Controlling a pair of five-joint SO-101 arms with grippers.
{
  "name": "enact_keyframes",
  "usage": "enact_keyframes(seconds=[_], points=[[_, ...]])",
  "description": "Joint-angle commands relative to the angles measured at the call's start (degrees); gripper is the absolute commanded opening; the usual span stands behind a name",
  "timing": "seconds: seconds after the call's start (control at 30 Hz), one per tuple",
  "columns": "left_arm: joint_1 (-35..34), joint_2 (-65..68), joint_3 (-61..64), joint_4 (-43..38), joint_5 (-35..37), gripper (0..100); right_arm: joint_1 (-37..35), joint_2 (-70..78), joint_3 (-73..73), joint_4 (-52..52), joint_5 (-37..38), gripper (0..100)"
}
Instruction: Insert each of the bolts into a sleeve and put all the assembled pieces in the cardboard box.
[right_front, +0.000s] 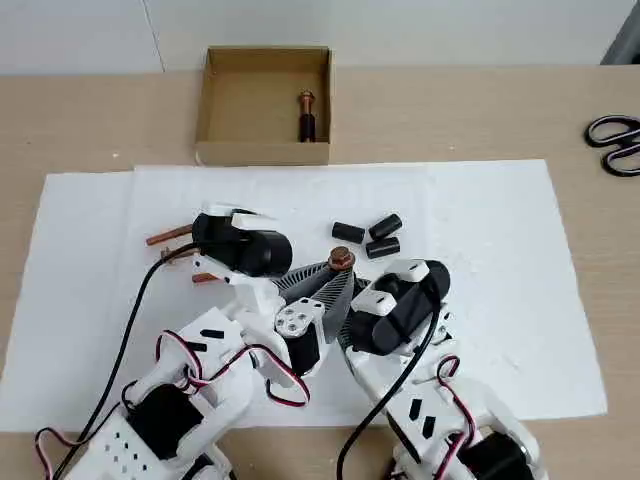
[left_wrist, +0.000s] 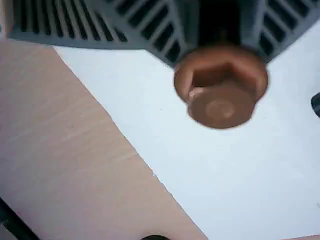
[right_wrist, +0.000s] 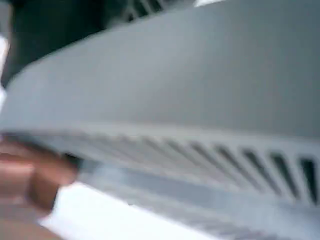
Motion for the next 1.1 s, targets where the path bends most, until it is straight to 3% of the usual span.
enact_keyframes(seconds=[0.0, 0.13, 0.37, 1.07], points=[[0.44, 0.35, 3.21, 0.79, -0.44, 11, 0.04, -0.66, -1.49, -4.26, 1.05, 0.4], [0.44, 0.79, 3.21, 0.62, -0.70, 21, 0.04, -0.66, -1.49, -4.18, 1.05, 0.4], [0.09, 0.88, 2.86, 0.53, -5.19, 20, 0.04, -0.66, -1.32, -4.09, 1.05, 0.4], [-3.69, 0.97, -9.71, -2.29, -5.10, 20, 0.04, -0.66, 1.49, -4.00, 0.88, 0.4]])
